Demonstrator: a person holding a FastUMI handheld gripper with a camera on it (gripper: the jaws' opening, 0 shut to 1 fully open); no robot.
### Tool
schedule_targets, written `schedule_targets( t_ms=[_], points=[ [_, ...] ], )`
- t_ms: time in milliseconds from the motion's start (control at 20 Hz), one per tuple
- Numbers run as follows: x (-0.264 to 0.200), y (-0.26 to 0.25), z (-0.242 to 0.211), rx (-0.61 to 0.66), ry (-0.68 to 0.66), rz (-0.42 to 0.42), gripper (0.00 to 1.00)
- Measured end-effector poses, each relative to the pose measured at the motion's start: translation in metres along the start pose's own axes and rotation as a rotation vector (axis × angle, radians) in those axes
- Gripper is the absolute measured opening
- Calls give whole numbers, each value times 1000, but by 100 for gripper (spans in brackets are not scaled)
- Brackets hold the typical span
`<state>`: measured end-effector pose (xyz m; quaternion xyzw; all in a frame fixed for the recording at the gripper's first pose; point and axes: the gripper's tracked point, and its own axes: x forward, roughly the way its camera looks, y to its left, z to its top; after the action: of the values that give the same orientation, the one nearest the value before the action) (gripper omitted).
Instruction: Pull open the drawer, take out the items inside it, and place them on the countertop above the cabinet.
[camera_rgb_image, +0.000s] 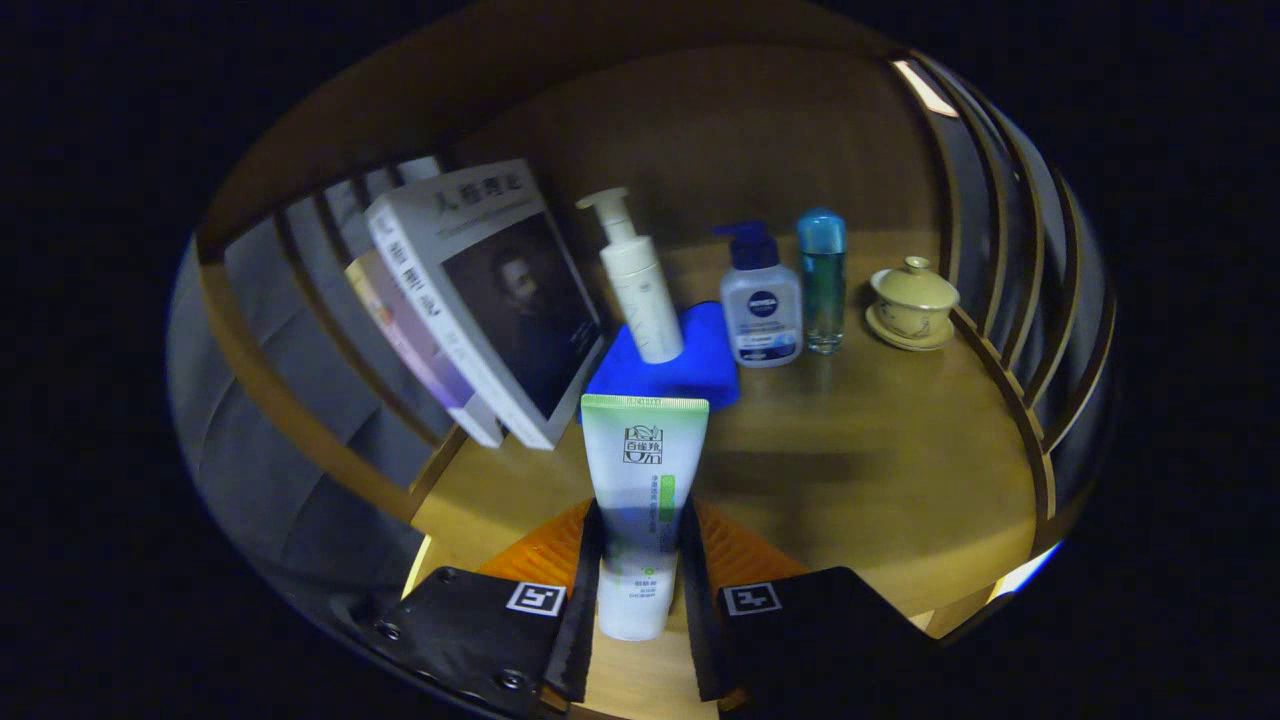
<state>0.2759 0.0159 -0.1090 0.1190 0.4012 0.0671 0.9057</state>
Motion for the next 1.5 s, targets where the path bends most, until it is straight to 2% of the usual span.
schedule_targets(
  t_ms=[200, 350, 450, 550, 700, 900, 1150, 1500],
  points=[
    [19, -17, -4, 77, 16, -60, 46],
    [29, -29, -11, 87, 15, -117, 49],
    [36, -31, -16, 111, -2, -105, 50],
    [31, -31, -9, 135, -61, -106, 55],
    [7, -36, 0, 63, -158, -149, 100],
    [-39, -26, -11, -94, -258, -182, 98],
    [-96, 1, -45, -158, -365, -147, 98],
    [-168, 18, -99, -250, -540, -185, 98]
  ],
)
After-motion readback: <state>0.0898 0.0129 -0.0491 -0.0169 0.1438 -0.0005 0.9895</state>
